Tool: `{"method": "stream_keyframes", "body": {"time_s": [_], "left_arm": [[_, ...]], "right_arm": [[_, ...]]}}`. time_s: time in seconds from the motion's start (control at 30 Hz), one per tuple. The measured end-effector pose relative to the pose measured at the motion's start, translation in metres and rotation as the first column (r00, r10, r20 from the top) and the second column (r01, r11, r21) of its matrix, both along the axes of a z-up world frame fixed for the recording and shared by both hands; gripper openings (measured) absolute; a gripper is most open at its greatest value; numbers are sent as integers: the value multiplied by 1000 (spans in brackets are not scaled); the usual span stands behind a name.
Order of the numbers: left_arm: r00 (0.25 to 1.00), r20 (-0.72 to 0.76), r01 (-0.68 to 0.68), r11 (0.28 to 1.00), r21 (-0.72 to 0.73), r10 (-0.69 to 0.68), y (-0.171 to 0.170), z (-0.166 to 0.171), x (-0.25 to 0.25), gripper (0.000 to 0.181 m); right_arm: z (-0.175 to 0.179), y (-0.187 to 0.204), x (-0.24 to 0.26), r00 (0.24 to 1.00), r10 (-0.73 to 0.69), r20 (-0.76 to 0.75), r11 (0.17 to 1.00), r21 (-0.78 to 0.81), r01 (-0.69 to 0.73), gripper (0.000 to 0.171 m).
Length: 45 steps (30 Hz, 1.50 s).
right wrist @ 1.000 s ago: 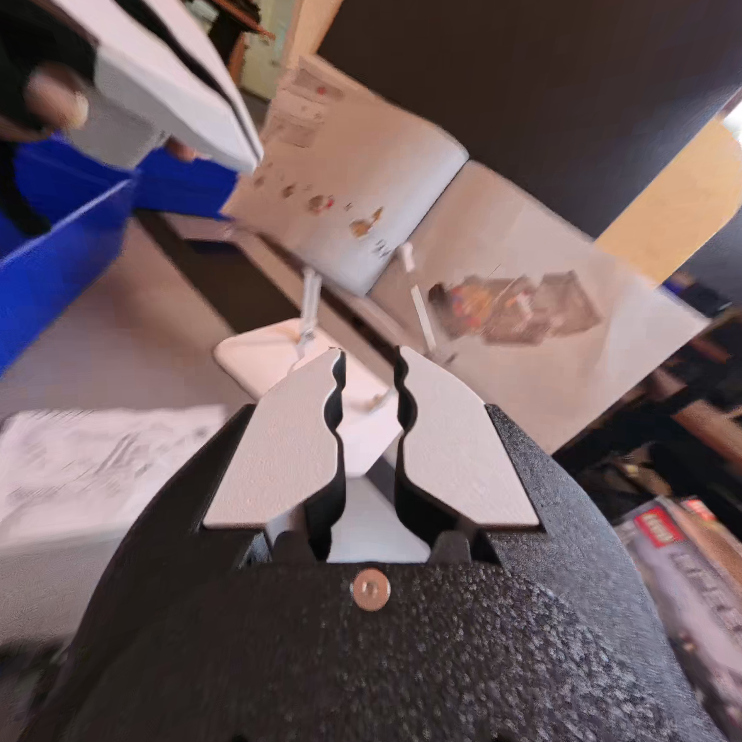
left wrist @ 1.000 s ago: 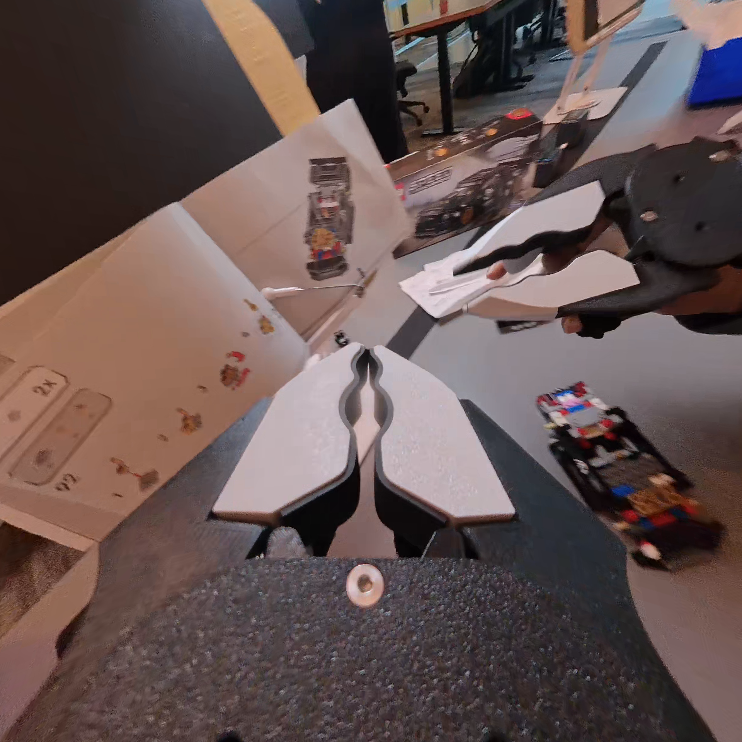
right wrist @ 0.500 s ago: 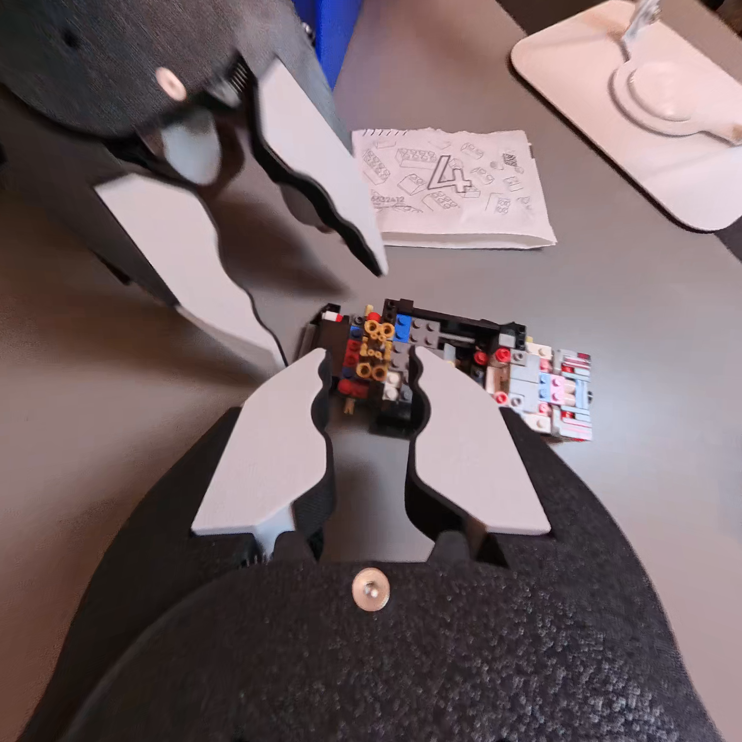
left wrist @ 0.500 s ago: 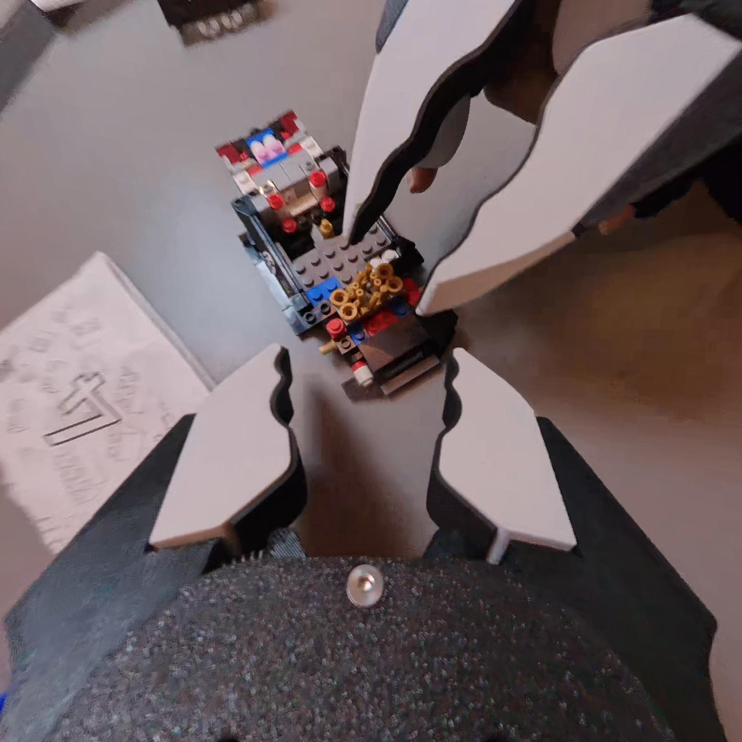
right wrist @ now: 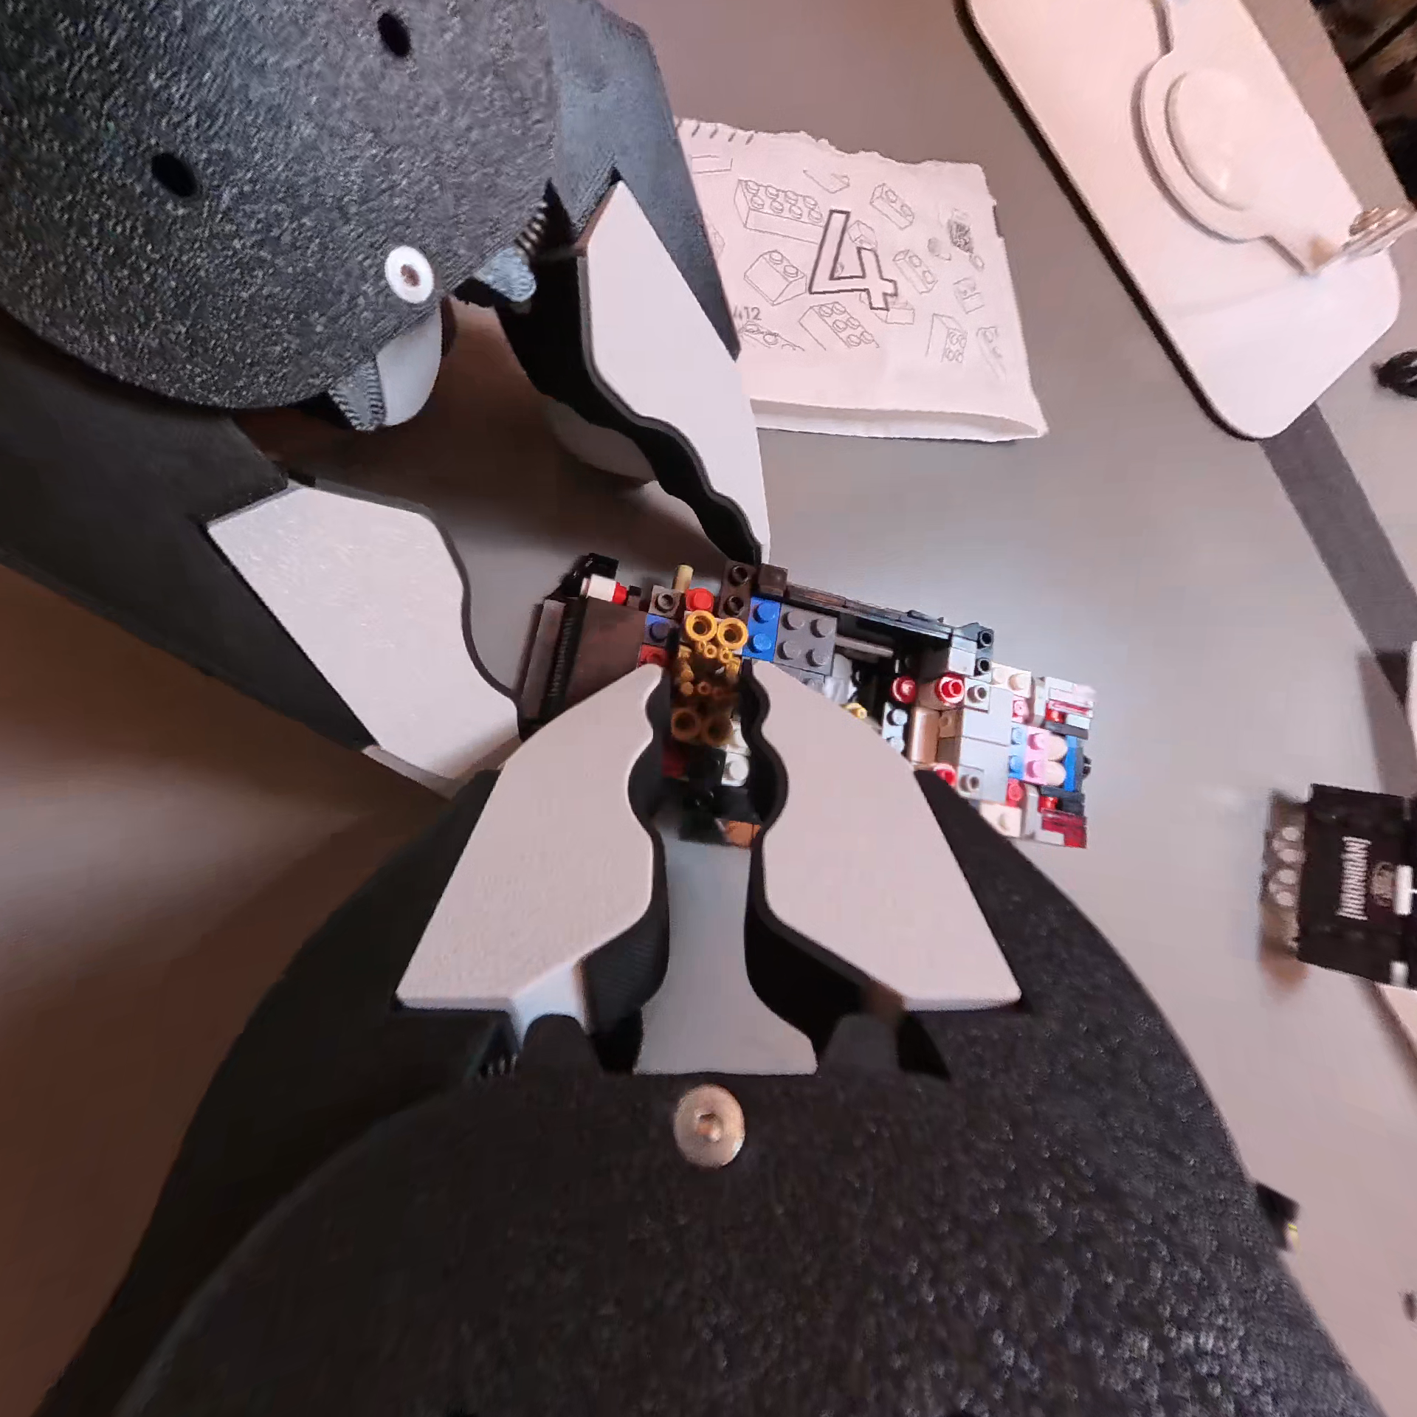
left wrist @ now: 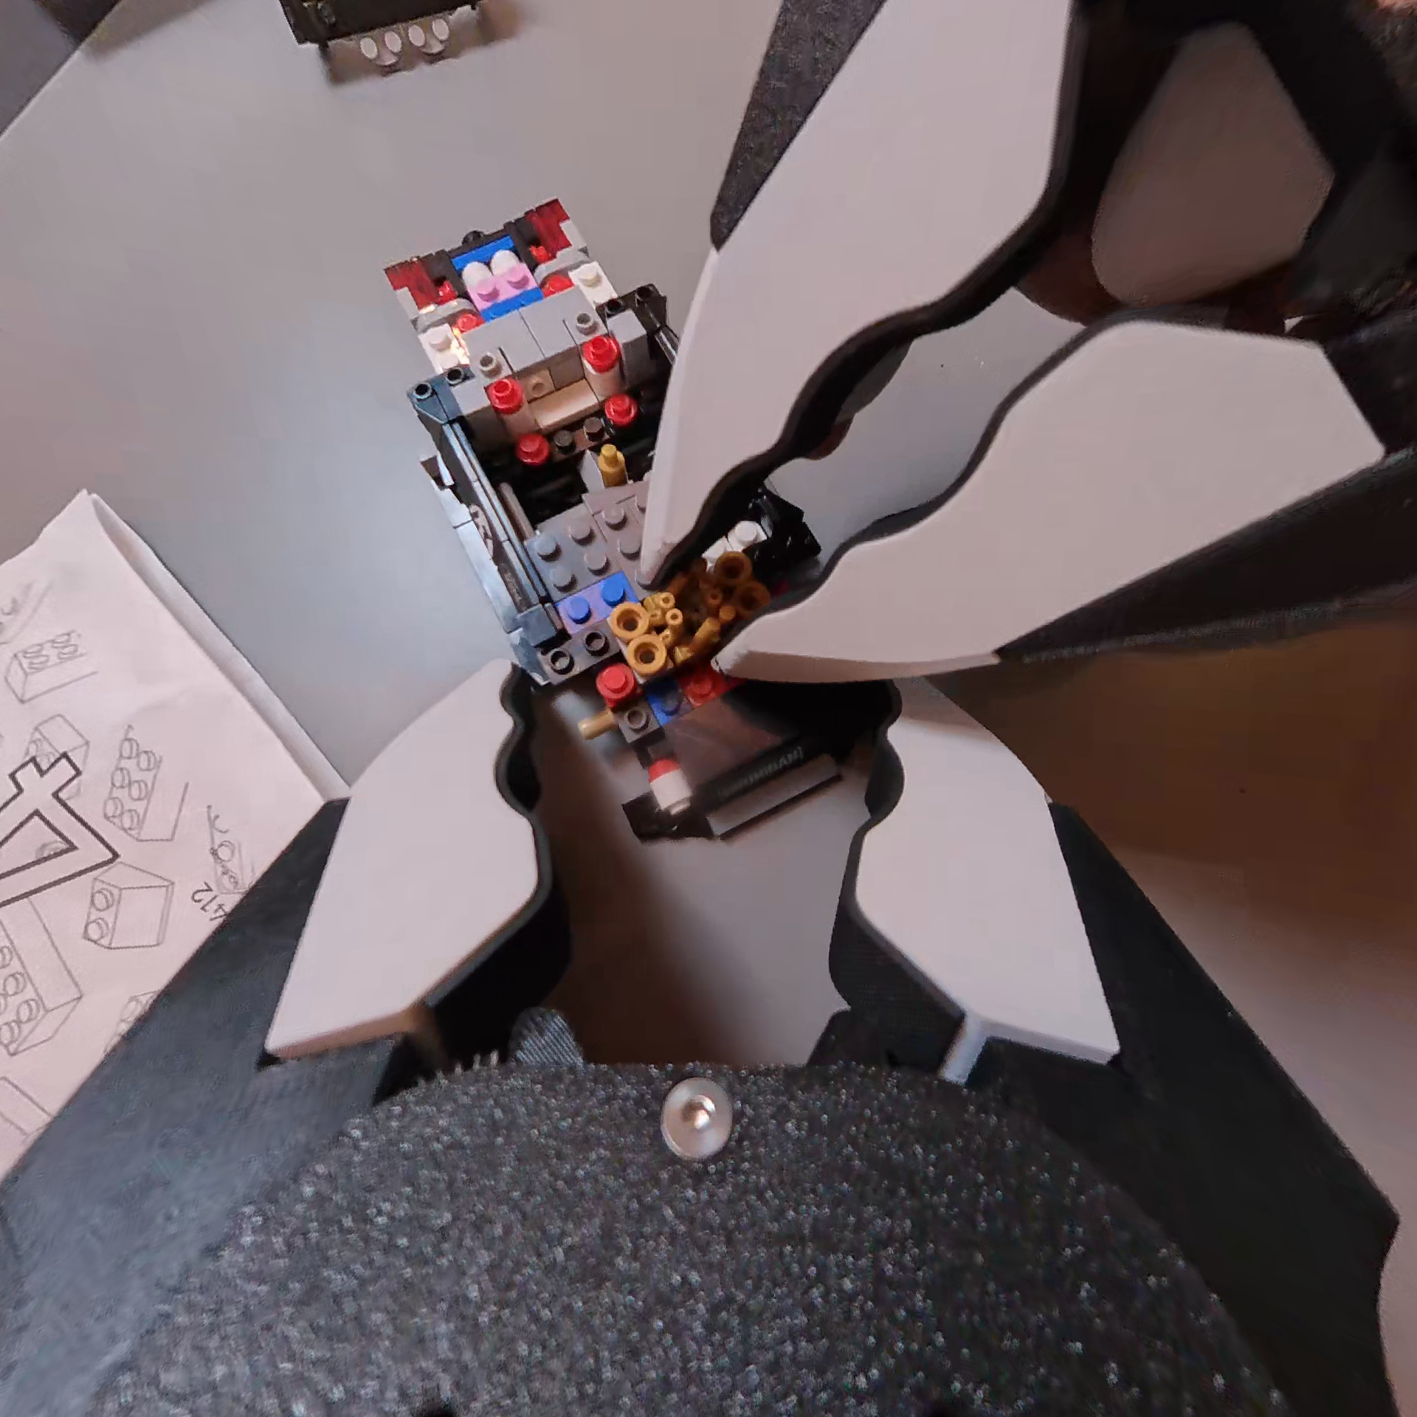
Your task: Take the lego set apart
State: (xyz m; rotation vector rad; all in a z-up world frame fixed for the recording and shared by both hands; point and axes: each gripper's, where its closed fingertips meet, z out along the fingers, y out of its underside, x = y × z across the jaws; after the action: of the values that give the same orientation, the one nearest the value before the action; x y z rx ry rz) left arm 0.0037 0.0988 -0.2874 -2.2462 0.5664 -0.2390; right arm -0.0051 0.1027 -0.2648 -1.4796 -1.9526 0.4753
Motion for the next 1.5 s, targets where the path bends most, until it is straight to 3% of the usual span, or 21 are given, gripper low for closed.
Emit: {"method": "stream_keyframes", "body": {"time_s": [0.1, 0.4, 0.6, 0.8, 0.93, 1.2, 1.33, 1.5], "left_arm": [[1000, 0, -6, 1000, -2, 6, 0, 0, 0, 84], [999, 47, -19, 1000, -7, 19, 1, 3, 3, 82], [998, 61, -29, 1000, 8, 29, 2, 5, 3, 76], [998, 51, -26, 1000, 11, 25, 1, 4, 4, 75], [999, 33, -21, 1000, 8, 20, 1, 3, 5, 73], [997, 78, -8, 1000, -1, 8, -2, 5, 8, 72], [995, 104, 0, 1000, -4, 1, -4, 7, 9, 72], [990, 141, 8, 1000, -6, -7, -6, 9, 9, 72]], "right_arm": [[1, -1, 0, 1000, -7, -3, 997, -71, 6, 15], [2, -9, 0, 998, 1, -66, 997, -79, -6, 14], [4, -6, -1, 993, -58, -99, 972, -231, 34, 14], [5, -9, 1, 990, -68, -122, 960, -277, 32, 13], [31, -10, -6, 969, -93, -227, 939, -343, 10, 12], [37, -9, -1, 962, -132, -240, 906, -423, 19, 13], [45, -13, 1, 949, -170, -267, 837, -547, -4, 13], [59, -18, 3, 922, -263, -283, 590, -804, -78, 13]]}}
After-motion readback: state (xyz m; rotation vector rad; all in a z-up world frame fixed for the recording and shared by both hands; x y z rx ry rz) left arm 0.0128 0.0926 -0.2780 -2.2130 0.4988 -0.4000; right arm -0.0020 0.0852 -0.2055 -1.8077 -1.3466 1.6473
